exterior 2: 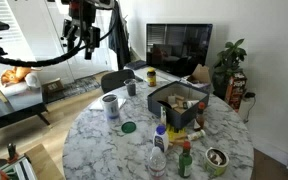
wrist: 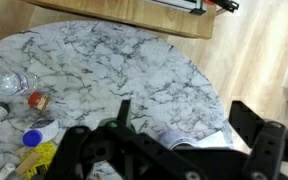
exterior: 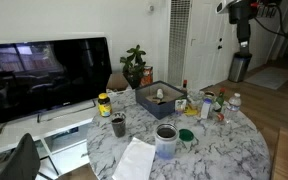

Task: Pour the contents of the silver cup into the grey box and then put the silver cup back in the plastic cup

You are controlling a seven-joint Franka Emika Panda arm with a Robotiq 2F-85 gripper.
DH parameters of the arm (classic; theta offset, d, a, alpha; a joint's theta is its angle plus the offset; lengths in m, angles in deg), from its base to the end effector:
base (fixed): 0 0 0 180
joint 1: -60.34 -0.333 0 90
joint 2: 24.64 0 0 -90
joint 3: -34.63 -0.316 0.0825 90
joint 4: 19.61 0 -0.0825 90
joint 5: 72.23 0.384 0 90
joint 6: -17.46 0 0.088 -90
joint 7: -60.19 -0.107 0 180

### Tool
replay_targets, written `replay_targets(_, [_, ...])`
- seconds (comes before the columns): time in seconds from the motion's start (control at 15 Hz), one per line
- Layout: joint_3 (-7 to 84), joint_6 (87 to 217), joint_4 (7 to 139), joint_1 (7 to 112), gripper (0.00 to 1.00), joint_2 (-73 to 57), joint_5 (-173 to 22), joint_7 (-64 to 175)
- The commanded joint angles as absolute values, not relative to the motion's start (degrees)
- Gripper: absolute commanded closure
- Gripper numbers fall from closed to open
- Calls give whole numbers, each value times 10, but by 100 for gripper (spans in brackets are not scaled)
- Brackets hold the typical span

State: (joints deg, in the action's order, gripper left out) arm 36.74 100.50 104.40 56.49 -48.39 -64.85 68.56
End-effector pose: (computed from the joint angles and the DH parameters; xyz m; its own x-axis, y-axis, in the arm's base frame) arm 0.3928 0.0251 0.5410 0.9424 0.1955 -0.2714 0.1490 -0.9718 -0.1825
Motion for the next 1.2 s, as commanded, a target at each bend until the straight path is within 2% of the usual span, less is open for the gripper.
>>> replay_targets(0.0, [362,1003,1043,572,0,-483,-647,688])
replay_targets(0.4, [334,1026,1041,547,0,-443,-635,699])
replay_targets(0.87, [225,1235,1046,508,0,-320,-682,578])
replay_targets(1.13, [206,1293,1049,492,0,-254,-719,521])
